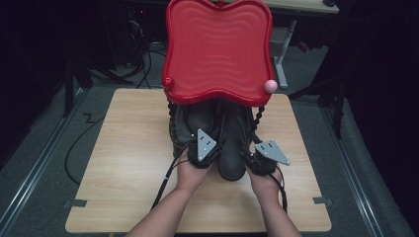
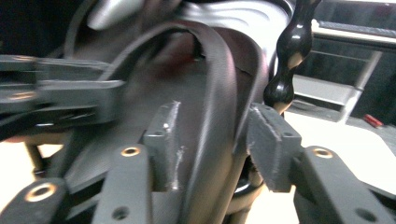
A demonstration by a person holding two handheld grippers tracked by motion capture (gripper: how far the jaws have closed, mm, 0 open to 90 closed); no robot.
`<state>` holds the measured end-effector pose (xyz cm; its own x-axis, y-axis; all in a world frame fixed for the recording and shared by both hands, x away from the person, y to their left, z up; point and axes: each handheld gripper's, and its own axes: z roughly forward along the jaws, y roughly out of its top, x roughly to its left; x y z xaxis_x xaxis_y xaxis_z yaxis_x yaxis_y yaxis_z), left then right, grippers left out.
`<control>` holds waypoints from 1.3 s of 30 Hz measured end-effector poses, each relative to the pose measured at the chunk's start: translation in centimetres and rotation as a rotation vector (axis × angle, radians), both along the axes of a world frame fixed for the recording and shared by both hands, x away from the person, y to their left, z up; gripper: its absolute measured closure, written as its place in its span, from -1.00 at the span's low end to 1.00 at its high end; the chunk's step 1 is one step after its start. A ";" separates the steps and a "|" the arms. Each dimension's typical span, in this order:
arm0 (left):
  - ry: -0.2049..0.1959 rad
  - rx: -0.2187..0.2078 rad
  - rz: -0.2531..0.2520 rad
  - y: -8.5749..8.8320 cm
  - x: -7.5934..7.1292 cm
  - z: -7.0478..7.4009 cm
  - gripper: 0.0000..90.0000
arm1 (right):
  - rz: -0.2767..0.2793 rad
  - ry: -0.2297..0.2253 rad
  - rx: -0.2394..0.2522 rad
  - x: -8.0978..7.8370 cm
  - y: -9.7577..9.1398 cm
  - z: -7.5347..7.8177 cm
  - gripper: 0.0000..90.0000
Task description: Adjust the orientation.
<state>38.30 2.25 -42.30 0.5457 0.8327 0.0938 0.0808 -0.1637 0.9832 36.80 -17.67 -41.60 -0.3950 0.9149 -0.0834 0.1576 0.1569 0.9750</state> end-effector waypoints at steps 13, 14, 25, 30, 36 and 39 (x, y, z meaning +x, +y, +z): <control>0.000 -0.013 0.010 -0.1 -0.1 -0.1 0.45 | 0.117 0.000 -0.063 -11.1 0.0 -4.6 0.99; -0.002 -0.012 0.011 -0.1 -0.1 -0.1 0.45 | 0.128 0.006 -0.077 -11.5 0.2 -5.1 0.99; 0.020 -0.034 0.007 0.2 0.1 -0.2 0.35 | 0.093 0.027 -0.128 -9.6 1.7 -6.8 0.99; 0.008 -0.046 -0.008 0.5 -0.7 -0.5 0.27 | 0.078 0.025 -0.107 -8.5 1.7 -6.5 0.99; -0.014 -0.076 -0.038 2.3 -3.1 -1.0 0.25 | 0.078 0.017 -0.103 -7.4 2.0 -6.4 0.98; -0.006 -0.064 -0.054 3.7 -4.8 -1.7 0.24 | 0.077 0.007 -0.092 -6.5 2.5 -6.1 0.97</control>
